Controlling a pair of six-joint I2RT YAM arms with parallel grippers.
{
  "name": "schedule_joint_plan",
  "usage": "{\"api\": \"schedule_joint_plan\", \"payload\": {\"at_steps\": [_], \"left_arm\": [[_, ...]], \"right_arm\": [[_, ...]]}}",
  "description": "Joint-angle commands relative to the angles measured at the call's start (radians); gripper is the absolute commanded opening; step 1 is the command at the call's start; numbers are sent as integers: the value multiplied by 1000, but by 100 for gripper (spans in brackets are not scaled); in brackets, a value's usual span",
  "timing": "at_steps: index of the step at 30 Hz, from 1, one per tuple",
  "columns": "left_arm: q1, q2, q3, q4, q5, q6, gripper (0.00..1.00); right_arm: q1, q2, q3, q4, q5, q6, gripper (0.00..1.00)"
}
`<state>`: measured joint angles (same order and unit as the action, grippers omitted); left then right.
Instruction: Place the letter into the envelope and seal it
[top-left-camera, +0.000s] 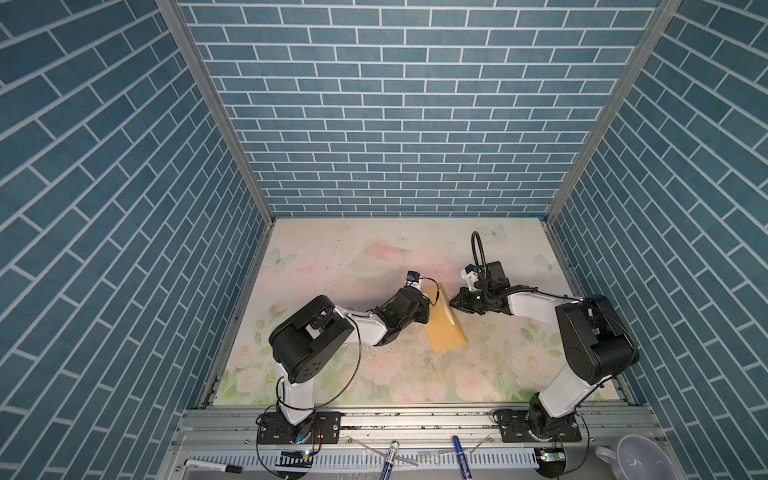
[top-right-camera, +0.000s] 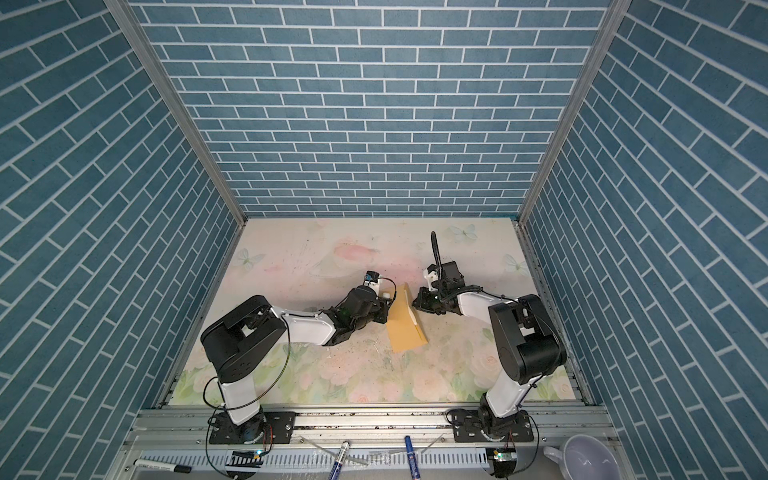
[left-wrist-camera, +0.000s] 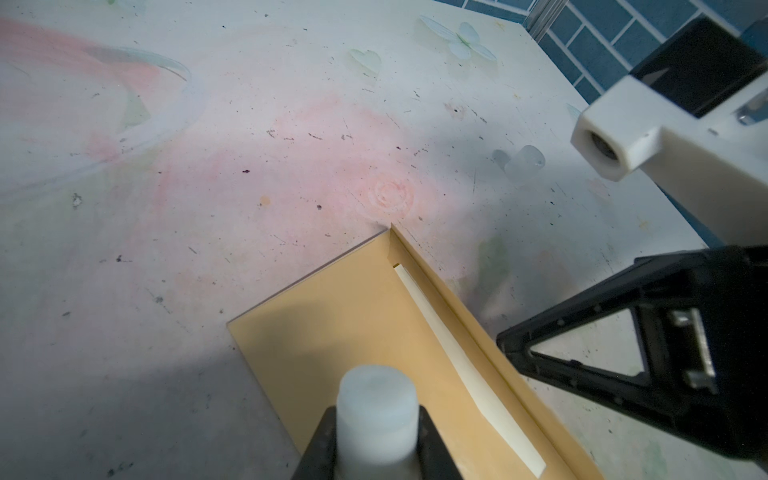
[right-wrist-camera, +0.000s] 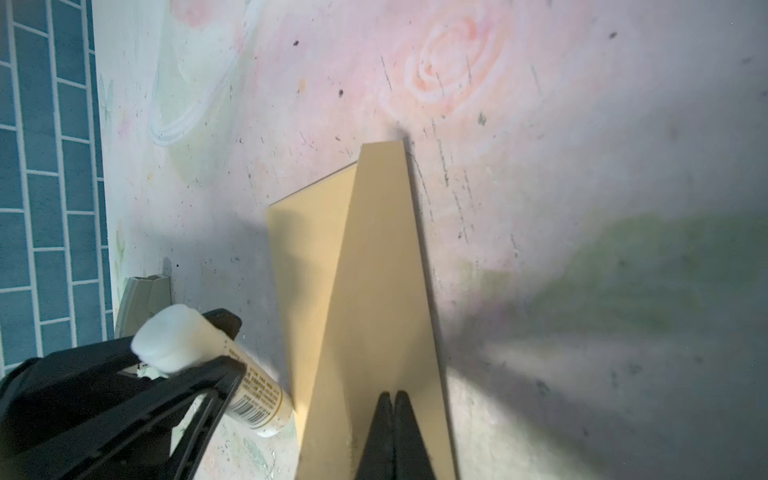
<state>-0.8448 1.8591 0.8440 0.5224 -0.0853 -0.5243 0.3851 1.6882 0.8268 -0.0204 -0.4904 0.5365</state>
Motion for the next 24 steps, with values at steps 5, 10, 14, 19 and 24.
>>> {"api": "schedule_joint_plan", "payload": {"at_steps": [5, 10, 14, 19, 24], "left_arm": [[-4, 26, -4, -24, -5, 1, 0], [-4, 26, -3, -20, -5, 1, 0], [-3, 29, -1, -20, -7, 1, 0], [-4, 37, 1, -13, -6, -2, 0], [-4, 44, 6, -7, -6, -5, 0]], "right_arm": [[27, 41, -14, 20, -16, 34, 0], [38, 70, -15, 20, -13, 25, 0], [46, 90, -17, 20, -8, 20, 0], [62, 108, -18, 17, 4, 15, 0], [82, 124, -17, 13, 10, 11, 0]]}}
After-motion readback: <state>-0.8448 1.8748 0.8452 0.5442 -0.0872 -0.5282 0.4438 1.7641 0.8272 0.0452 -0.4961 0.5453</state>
